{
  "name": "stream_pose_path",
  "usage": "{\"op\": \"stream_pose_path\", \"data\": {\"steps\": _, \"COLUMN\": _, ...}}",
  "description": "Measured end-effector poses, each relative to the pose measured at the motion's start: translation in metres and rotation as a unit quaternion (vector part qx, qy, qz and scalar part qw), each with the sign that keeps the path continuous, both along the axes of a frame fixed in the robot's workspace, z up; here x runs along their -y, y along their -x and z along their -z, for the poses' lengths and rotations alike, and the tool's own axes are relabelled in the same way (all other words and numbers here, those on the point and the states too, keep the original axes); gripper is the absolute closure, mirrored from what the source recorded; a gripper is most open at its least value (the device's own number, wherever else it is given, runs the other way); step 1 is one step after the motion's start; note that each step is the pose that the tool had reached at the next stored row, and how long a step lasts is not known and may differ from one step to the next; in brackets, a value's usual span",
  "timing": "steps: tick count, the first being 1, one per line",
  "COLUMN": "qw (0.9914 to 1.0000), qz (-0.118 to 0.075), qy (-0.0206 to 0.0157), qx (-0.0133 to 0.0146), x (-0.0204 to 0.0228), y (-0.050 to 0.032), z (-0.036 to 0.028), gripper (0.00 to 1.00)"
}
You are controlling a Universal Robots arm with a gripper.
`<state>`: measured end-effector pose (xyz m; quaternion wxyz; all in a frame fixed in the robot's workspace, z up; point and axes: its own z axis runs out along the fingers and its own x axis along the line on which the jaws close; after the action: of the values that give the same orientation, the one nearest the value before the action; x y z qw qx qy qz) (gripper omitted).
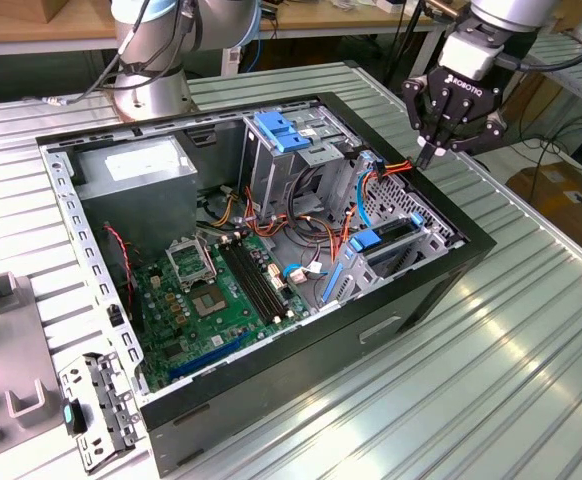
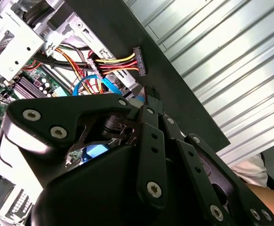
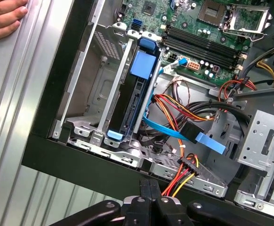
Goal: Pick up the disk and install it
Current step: 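Insert the first disk wire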
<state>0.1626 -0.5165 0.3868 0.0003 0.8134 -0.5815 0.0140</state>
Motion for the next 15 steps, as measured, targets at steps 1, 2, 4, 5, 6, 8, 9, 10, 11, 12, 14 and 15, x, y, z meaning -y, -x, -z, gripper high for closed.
{"op": "stream_pose_path", "data": {"steps": 1, "qw": 1.00000, "qz": 0.000, "qy": 0.0000, "qx": 0.0000, "x": 0.0000, "y": 0.0000, "z": 0.0000, "gripper": 0.89}}
{"op": "stream_pose_path", "data": {"steps": 2, "qw": 1.00000, "qz": 0.000, "qy": 0.0000, "qx": 0.0000, "x": -0.0001, "y": 0.0000, "z": 0.0001, "gripper": 0.89}}
{"op": "stream_pose_path", "data": {"steps": 4, "qw": 1.00000, "qz": 0.000, "qy": 0.0000, "qx": 0.0000, "x": -0.0001, "y": 0.0000, "z": 0.0000, "gripper": 0.89}}
{"op": "stream_pose_path", "data": {"steps": 5, "qw": 1.00000, "qz": 0.000, "qy": 0.0000, "qx": 0.0000, "x": -0.0001, "y": 0.0000, "z": 0.0000, "gripper": 0.89}}
{"op": "stream_pose_path", "data": {"steps": 6, "qw": 1.00000, "qz": 0.000, "qy": 0.0000, "qx": 0.0000, "x": -0.0002, "y": 0.0000, "z": 0.0000, "gripper": 0.89}}
{"op": "stream_pose_path", "data": {"steps": 8, "qw": 1.00000, "qz": 0.000, "qy": 0.0000, "qx": 0.0000, "x": -0.0003, "y": 0.0000, "z": 0.0000, "gripper": 0.89}}
{"op": "stream_pose_path", "data": {"steps": 9, "qw": 1.00000, "qz": 0.000, "qy": 0.0000, "qx": 0.0000, "x": -0.0003, "y": 0.0000, "z": 0.0000, "gripper": 0.89}}
{"op": "stream_pose_path", "data": {"steps": 10, "qw": 0.99977, "qz": -0.022, "qy": 0.0001, "qx": 0.0000, "x": -0.0005, "y": -0.0004, "z": 0.0001, "gripper": 0.89}}
{"op": "stream_pose_path", "data": {"steps": 11, "qw": 0.99885, "qz": -0.048, "qy": 0.0000, "qx": 0.0000, "x": -0.0076, "y": -0.0029, "z": 0.0024, "gripper": 0.89}}
{"op": "stream_pose_path", "data": {"steps": 12, "qw": 0.99845, "qz": -0.056, "qy": -0.0001, "qx": 0.0000, "x": -0.0248, "y": -0.0108, "z": 0.0070, "gripper": 0.76}}
{"op": "stream_pose_path", "data": {"steps": 14, "qw": 0.99349, "qz": -0.114, "qy": 0.0000, "qx": 0.0000, "x": -0.0248, "y": -0.0109, "z": 0.0110, "gripper": 0.68}}
{"op": "stream_pose_path", "data": {"steps": 15, "qw": 0.99092, "qz": -0.134, "qy": 0.0001, "qx": 0.0000, "x": -0.0248, "y": -0.0109, "z": 0.0124, "gripper": 0.68}}
